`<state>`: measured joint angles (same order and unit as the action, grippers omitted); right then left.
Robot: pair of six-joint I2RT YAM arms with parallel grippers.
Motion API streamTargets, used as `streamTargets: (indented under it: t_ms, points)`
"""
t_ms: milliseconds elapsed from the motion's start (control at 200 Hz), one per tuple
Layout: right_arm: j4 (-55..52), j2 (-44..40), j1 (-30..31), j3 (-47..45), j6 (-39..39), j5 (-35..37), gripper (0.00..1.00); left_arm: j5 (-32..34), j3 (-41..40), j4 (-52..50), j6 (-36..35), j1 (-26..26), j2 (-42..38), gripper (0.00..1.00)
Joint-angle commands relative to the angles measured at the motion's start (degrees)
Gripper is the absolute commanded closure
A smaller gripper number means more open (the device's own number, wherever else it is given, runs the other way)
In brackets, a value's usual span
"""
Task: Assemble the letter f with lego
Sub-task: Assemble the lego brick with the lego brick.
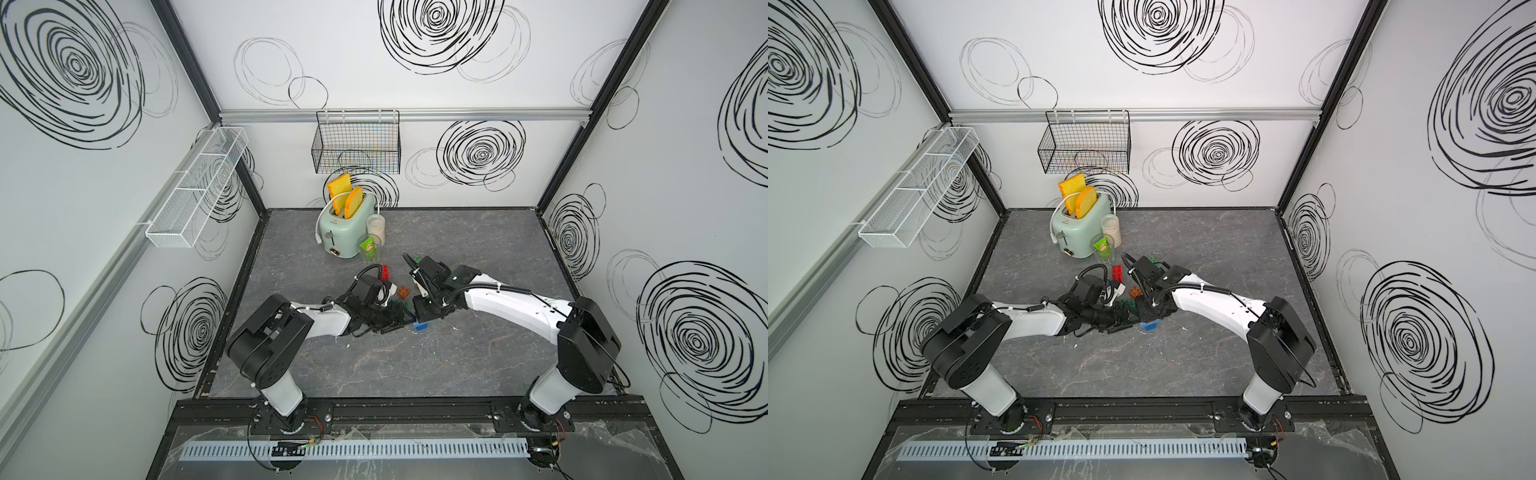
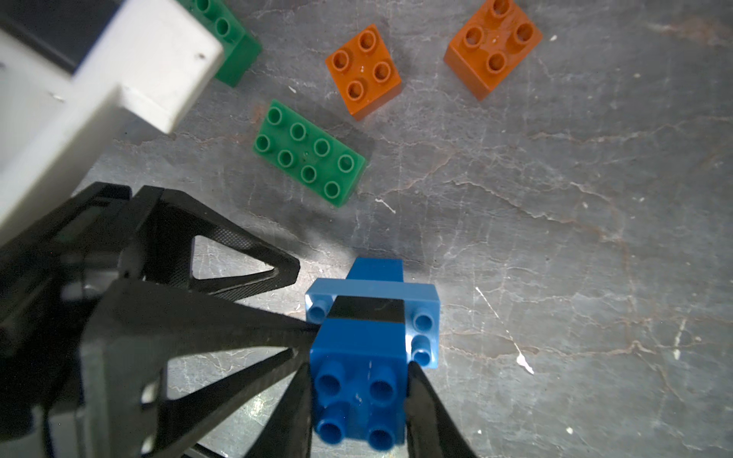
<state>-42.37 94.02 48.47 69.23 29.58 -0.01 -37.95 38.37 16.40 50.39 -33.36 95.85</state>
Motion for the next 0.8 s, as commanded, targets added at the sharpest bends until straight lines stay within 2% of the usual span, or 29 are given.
streamTargets:
  t_ms: [0,230,415,485,565,630,795]
  points:
    - [-4.3,4.2,0.0,-4.7,-1.6,1.5,0.64,-0.1,1.7,-0.1,-0.6,0.4,1.0,0.4]
    - [-3.7,4.7,0.0,-6.1,-1.6,1.3,0.65,0.0,3.1,-2.0,-1.6,0.8,0.4,0.4]
    - [-4.3,4.0,-0.1,-5.7,1.1,2.4,0.64,0.7,4.8,-7.9,-4.5,2.3,-5.0,0.37]
    - [-4.7,3.7,0.0,-5.1,2.7,3.1,0.64,1.9,5.4,-12.1,-6.4,3.4,-7.6,0.32]
    - [-5.1,3.0,0.0,-4.5,5.3,4.3,0.64,3.8,5.1,-17.0,-8.0,5.3,-10.7,0.19]
    - [-5.5,2.3,0.2,-4.1,7.4,5.5,0.64,5.6,4.2,-20.3,-9.3,6.9,-13.6,0.13]
    - [-7.7,1.2,0.5,-1.5,11.4,8.3,0.64,8.3,2.4,-28.0,-12.2,9.6,-19.4,0.1]
